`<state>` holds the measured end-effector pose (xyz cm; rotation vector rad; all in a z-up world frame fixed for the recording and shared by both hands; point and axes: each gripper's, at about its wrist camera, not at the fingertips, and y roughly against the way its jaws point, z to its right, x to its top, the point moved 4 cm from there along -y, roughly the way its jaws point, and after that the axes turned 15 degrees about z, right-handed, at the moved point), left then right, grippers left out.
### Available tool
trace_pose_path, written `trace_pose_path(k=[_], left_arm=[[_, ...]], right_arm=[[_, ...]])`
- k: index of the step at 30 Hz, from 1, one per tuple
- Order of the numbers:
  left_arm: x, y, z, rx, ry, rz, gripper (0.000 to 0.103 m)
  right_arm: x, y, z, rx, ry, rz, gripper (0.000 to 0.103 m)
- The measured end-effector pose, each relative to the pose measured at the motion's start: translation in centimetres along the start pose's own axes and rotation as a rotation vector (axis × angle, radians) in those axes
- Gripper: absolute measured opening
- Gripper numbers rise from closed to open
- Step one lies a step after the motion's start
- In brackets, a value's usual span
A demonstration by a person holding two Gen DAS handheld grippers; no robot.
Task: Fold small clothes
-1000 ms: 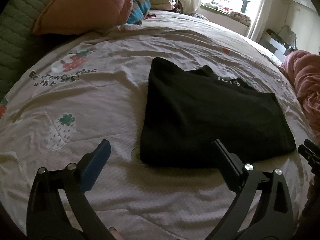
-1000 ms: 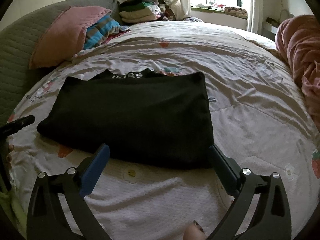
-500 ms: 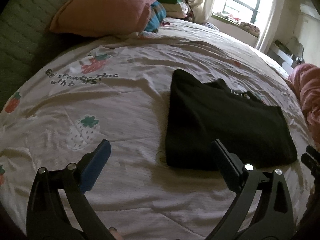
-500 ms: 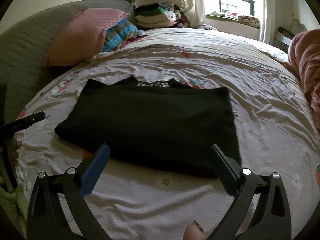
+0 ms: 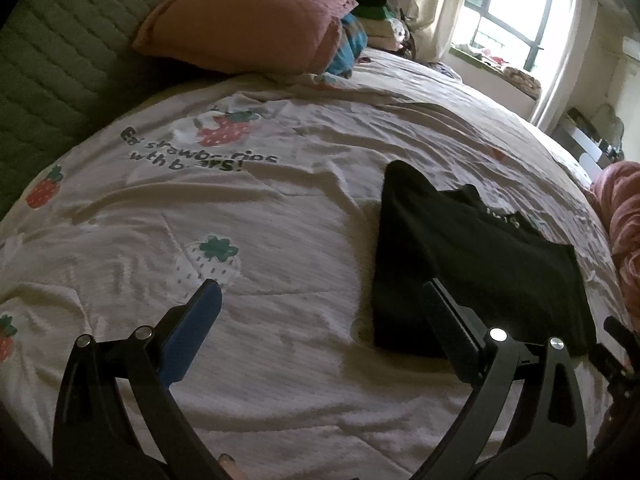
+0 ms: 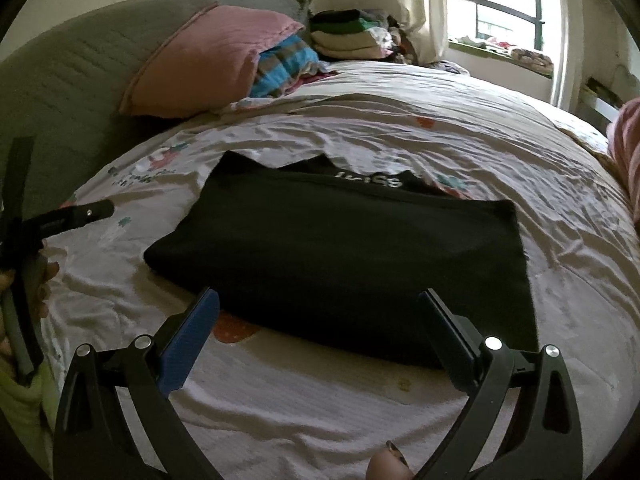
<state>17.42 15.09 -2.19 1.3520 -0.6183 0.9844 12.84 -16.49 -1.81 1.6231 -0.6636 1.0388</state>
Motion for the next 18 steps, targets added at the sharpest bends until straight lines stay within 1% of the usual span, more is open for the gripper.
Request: trace_pose_path(k=[3, 6, 11, 18], left_arm=[[0.1, -0.2, -0.6, 0.014, 0.006, 0.004, 0.093], [0.3, -0.6, -1.3, 0.048, 0.009, 0.009, 0.093], [0.6, -1.1, -2.2, 0.074, 0.012, 0.008, 0.093], [0.8, -2.5, -2.2, 0.093, -0.012, -0.004, 0.093]], right_arm=[[0.0, -0.8, -1.3, 0.023, 0.021, -0.004, 0.098], [0.0, -1.6, -2.6, 0.043, 0.051, -0.007, 0.098], [-0.1, -3.2, -4.9, 0.083, 0.091, -0.017, 0.098], [-0.8, -5.9, -8.6, 0.129, 0.202, -0.041, 0.098]])
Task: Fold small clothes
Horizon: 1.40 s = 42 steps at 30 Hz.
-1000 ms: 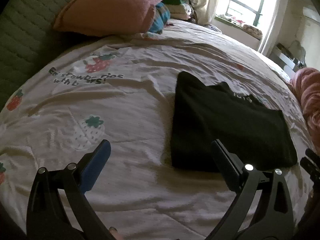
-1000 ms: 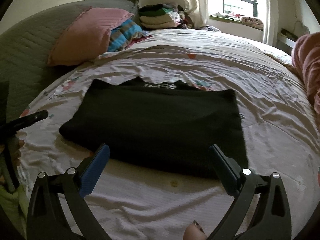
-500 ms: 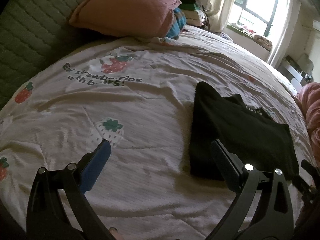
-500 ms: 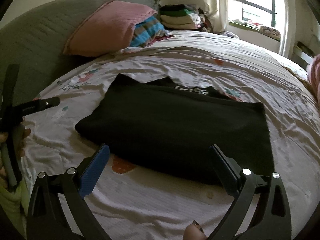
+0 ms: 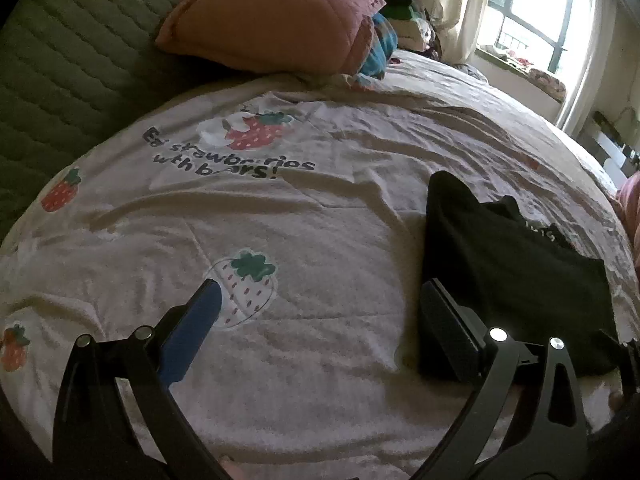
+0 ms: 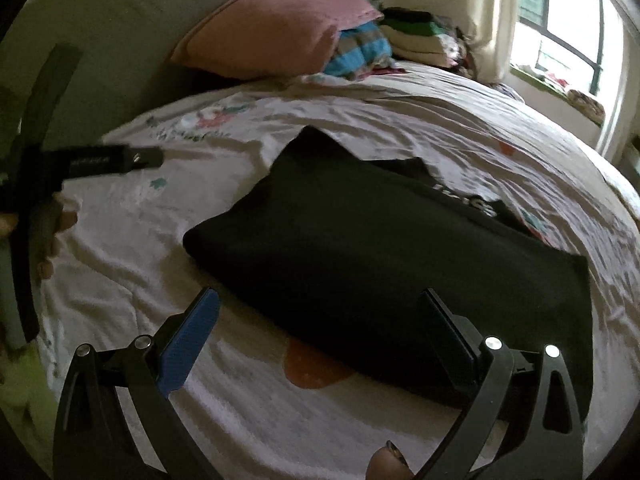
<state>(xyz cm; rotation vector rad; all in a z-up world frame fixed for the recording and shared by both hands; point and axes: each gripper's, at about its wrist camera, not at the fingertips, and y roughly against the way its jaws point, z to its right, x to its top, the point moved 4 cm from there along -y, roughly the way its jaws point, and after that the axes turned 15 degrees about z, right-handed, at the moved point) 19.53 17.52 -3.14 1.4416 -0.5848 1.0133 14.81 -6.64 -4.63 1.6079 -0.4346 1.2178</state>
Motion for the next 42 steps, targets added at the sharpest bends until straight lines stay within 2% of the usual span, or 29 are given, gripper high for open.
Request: trace_pose_path(k=[7, 11, 15, 25, 30, 33, 35, 36, 38, 42], left_arm=[[-0.5, -1.6, 0.7, 0.026, -0.045, -0.022, 0.093], [-0.7, -2.3, 0.8, 0.033, -0.057, -0.032, 0.093], [-0.7, -3.0, 1.2, 0.042, -0.078, -0.038, 0.093], [-0.7, -5.3, 1.9, 0.061, -0.097, -0.046, 0.093], [0.3, -7.0, 2.4, 0.042, -0.077, -0.057, 0.093], [1.0, -8.1, 3.2, -0.005, -0.030, -0.080, 0.093], [1.4, -8.9, 4.1, -0.055, -0.001, -0.102, 0.093], [1.4, -9.3, 4.4, -0.075, 0.011, -0.114, 0.093], [1.4, -10.2, 5.5, -0.136, 0.046, -0.156, 0.093], [1.0, -11.3, 6.9, -0.190, 0.060, -0.195, 0.093]], right_arm=[[-0.9, -2.9, -3.3, 0.001, 0.179, -0.025, 0.098], [-1.6, -4.6, -4.3, -0.037, 0.277, -0.043, 0.098], [-2.0, -6.2, -4.4, -0.047, 0.297, -0.067, 0.098], [-1.4, -9.4, -4.5, -0.100, 0.366, -0.055, 0.098], [-0.8, -10.5, -4.3, -0.126, 0.377, -0.035, 0.098], [-0.8, -10.7, -4.2, -0.141, 0.379, -0.014, 0.097], [-0.7, -10.6, -3.8, -0.154, 0.372, 0.002, 0.090], [-0.7, -10.6, -3.6, -0.152, 0.362, 0.006, 0.076], [-0.6, -10.3, -3.4, -0.146, 0.341, 0.017, 0.067], [0.0, -9.1, -2.9, -0.141, 0.309, 0.084, 0.036]])
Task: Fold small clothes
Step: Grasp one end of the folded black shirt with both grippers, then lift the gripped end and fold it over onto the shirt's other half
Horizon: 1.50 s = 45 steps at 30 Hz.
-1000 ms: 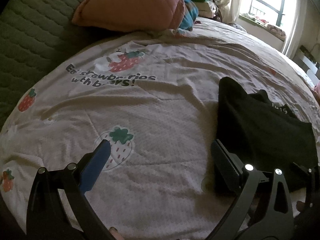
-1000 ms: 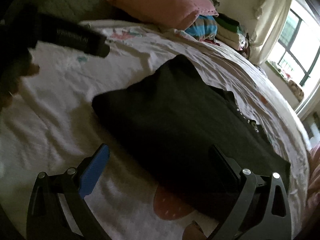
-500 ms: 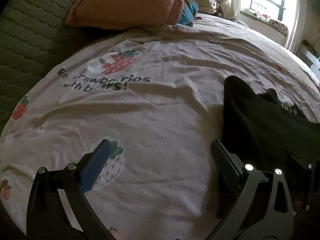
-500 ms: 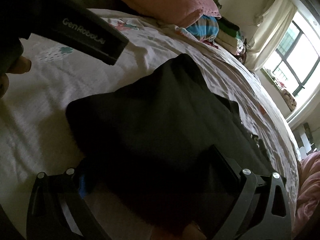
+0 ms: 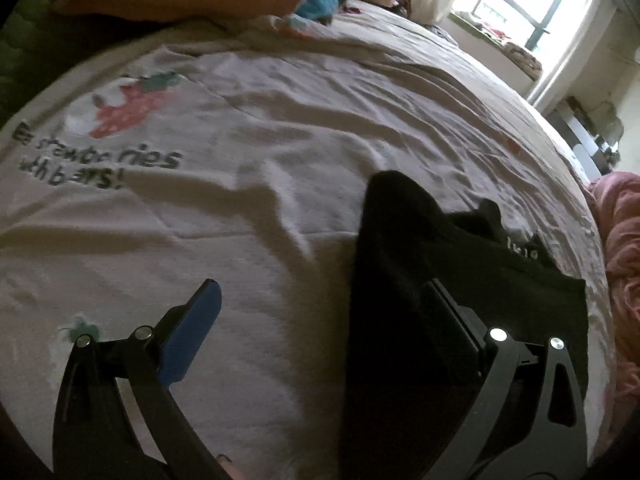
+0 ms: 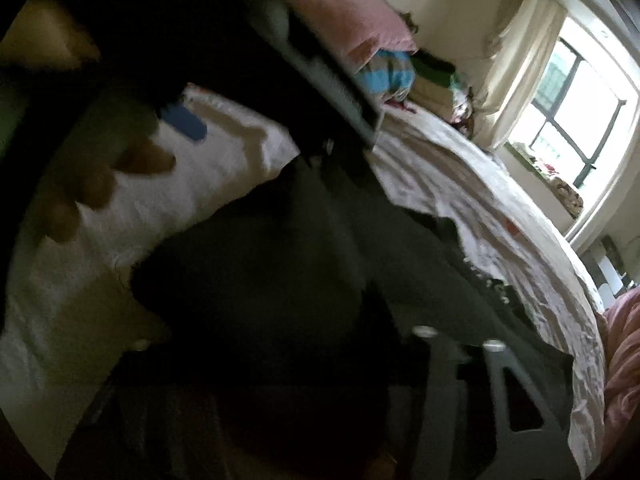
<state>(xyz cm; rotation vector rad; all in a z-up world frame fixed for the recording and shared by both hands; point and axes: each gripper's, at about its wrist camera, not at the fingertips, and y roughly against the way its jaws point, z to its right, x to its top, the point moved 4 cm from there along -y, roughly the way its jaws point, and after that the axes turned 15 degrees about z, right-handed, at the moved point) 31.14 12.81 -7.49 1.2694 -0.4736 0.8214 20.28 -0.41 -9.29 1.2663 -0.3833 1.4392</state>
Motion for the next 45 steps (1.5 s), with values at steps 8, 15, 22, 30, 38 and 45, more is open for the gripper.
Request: trace_pose_path(k=[8, 15, 22, 30, 38, 45], left_arm=[[-0.9, -0.8, 0.7, -0.080, 0.060, -0.041, 0.093], [-0.7, -0.5, 2.4, -0.156, 0.133, -0.059, 0.093], [0.1, 0.7, 7.0, -0.225, 0.118, -0.078, 0.029], [0.9, 4.4, 12.2, -0.208, -0.011, -0.018, 0.022], [0.6, 6.5, 15.6, -0.215, -0.072, -0.009, 0.020], [0.2, 7.6, 17.9, -0.217, -0.105, -0.004, 0.021]], right_arm=[[0.6, 2.3, 1.9, -0.031, -0.069, 0.101, 0.021], [0.5, 4.4, 3.3, -0.029, -0.130, 0.138, 0.020], [0.2, 6.2, 4.6, -0.036, -0.173, 0.161, 0.019], [-0.7, 9.5, 7.4, -0.088, -0.266, 0.204, 0.018], [-1.8, 12.1, 9.8, -0.146, -0.349, 0.217, 0.017], [-2.7, 13.5, 11.5, -0.164, -0.401, 0.223, 0.017]])
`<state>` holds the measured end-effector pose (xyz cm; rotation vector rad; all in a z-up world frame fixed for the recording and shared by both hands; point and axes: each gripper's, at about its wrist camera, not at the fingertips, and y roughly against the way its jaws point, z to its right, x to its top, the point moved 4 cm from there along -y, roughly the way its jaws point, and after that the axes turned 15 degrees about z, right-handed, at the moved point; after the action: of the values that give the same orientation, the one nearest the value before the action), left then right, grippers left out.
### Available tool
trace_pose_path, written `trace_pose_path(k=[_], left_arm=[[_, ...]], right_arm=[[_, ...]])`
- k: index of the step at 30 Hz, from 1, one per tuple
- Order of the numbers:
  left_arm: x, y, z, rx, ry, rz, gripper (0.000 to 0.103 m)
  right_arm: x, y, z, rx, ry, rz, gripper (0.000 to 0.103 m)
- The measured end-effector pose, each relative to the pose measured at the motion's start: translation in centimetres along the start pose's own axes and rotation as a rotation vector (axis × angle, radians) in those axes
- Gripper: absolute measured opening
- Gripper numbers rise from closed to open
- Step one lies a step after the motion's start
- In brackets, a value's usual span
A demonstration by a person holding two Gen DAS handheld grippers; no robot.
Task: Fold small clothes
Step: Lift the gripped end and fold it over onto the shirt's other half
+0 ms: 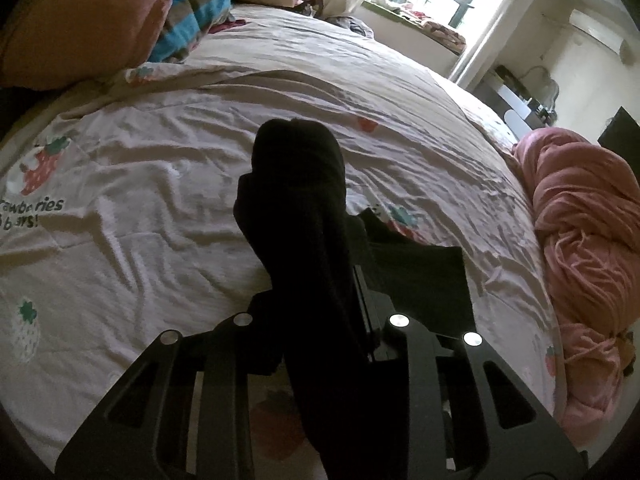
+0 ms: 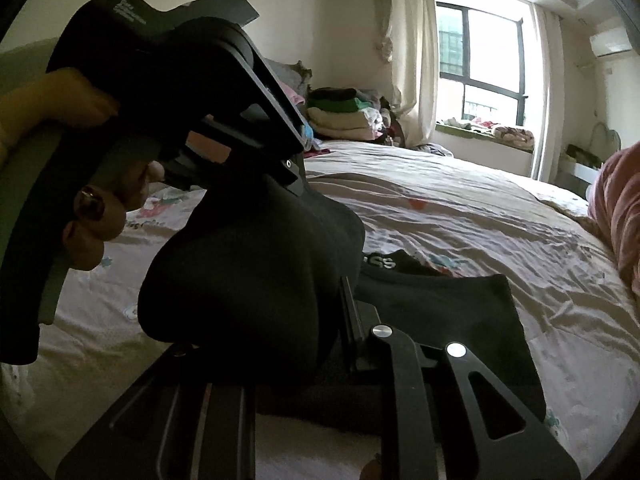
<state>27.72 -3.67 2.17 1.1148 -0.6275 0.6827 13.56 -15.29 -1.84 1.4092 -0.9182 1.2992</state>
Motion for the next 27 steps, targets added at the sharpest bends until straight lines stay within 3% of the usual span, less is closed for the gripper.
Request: trace_pose_path(k=[16, 27], left_arm=[[-0.5, 0.2, 3.4, -0.017, -0.054, -0.012, 0.020], [-1.5, -1.3, 6.8, -0.039, -0.102, -0.042, 0.020]], right_arm=[[0.2, 1.9, 2.7, -0.039, -0.071, 0.001, 0.017], [-0.8, 2.4, 5.6, -0.083, -0.132, -0.046, 0.017]])
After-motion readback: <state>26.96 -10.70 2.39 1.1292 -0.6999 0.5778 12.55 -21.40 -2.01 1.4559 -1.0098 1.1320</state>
